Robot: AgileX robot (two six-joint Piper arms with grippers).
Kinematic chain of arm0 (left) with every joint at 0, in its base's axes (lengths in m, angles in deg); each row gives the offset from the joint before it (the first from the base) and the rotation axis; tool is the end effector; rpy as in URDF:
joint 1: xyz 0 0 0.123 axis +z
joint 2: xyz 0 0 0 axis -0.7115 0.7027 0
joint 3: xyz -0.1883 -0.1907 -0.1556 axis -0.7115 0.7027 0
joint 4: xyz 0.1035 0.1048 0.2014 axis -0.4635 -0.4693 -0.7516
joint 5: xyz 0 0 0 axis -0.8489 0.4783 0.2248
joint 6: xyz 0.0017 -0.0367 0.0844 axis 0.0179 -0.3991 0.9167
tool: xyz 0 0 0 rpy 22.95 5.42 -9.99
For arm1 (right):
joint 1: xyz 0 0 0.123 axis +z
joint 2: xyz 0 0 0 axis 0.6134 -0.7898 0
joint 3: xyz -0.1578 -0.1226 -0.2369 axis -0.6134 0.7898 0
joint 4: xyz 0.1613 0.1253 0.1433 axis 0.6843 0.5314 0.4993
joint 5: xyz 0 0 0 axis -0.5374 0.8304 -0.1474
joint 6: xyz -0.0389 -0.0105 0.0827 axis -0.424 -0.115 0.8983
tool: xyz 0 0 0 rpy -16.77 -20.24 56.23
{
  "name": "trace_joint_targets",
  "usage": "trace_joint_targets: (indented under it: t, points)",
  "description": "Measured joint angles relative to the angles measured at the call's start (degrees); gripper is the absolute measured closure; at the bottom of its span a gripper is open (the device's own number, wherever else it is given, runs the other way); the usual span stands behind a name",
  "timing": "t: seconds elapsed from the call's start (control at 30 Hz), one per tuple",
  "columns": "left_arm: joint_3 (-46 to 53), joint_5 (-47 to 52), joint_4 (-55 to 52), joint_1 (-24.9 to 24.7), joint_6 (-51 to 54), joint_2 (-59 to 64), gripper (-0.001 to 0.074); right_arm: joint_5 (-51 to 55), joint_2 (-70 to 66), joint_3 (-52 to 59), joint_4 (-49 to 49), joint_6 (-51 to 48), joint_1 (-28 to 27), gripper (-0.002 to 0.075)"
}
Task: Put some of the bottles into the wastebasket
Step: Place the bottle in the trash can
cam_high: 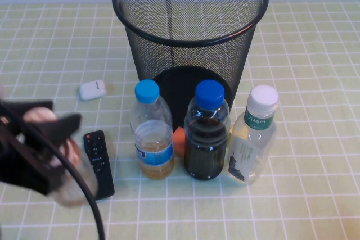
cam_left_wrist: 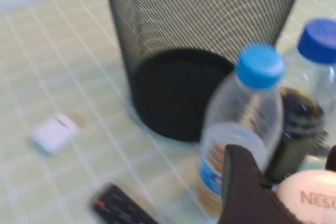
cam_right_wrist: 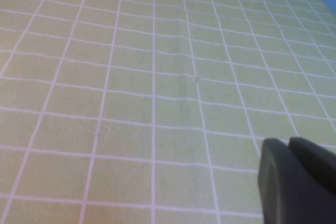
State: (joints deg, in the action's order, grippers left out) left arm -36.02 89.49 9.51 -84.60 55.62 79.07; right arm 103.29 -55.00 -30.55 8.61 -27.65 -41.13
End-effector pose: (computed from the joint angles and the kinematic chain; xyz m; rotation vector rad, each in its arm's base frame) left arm 0.1022 -0.0728 0.3658 0.5393 1.9382 -0.4037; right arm 0.0260 -0.0021 0.1753 -0.1060 1.8044 -0.1754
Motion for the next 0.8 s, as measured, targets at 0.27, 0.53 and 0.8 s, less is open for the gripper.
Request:
trace_joint_targets:
  t: [0.27,0.53,0.8]
  points:
    - [-21.25,10.04,-13.95,0.09,-2.96,4.2,0.047,0.0,0.0,0.0,0.0,0.0,0.0,0.0733]
    - [-44.6,13.04,-11.88,0.09,6.56,23.15,0.047,0.0,0.0,0.0,0.0,0.0,0.0,0.0733]
    - [-66.87,15.74,-1.26,0.09,20.22,43.02,0.047,0.0,0.0,0.0,0.0,0.0,0.0,0.0733]
